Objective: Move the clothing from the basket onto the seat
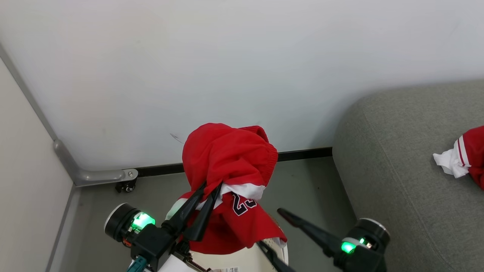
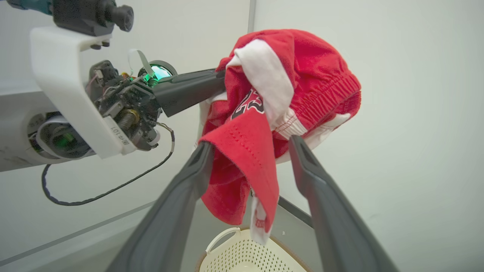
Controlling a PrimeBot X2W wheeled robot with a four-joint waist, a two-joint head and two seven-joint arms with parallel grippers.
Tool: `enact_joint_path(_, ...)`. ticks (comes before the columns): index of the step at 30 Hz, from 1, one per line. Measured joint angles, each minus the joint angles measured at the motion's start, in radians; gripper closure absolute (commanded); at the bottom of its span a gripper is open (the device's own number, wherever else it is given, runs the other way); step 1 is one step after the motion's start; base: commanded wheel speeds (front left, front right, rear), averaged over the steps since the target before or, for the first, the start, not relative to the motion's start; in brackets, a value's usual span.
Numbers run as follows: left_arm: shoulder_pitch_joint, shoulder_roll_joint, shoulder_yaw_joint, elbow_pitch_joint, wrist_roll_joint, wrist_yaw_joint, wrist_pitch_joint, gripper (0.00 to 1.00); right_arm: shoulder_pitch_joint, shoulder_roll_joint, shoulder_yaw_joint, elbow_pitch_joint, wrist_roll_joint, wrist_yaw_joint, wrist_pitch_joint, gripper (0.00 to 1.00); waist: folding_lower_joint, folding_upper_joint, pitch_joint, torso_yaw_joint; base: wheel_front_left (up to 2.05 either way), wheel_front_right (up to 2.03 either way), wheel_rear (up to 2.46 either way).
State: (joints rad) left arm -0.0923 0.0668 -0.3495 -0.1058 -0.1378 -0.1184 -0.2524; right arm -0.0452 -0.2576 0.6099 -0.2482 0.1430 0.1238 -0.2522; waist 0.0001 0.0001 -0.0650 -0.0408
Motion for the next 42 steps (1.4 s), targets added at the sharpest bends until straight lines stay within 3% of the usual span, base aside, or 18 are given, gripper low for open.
enact_joint_path(8,0.0,0.0,0.0,0.002,0.001,0.0,0.0,1.0,-0.004,-0.028,0.105,-0.015,0.007,0.0,0.0,0.0,0.0,0.0,-0.002,-0.003,0.0,0.0,0.0)
enact_joint_path(23,0.0,-0.001,-0.025,-0.002,0.001,-0.005,0.0,1.0,-0.026,0.004,-0.037,0.004,-0.034,0.0,0.0,0.0,0.0,0.0,0.005,-0.002,0.0,0.0,0.0)
enact_joint_path(42,-0.001,0.0,-0.141,0.009,0.001,-0.009,0.0,1.0,-0.092,-0.011,0.013,0.162,-0.176,0.0,0.0,0.0,0.0,0.0,0.011,0.017,0.0,0.0,0.0)
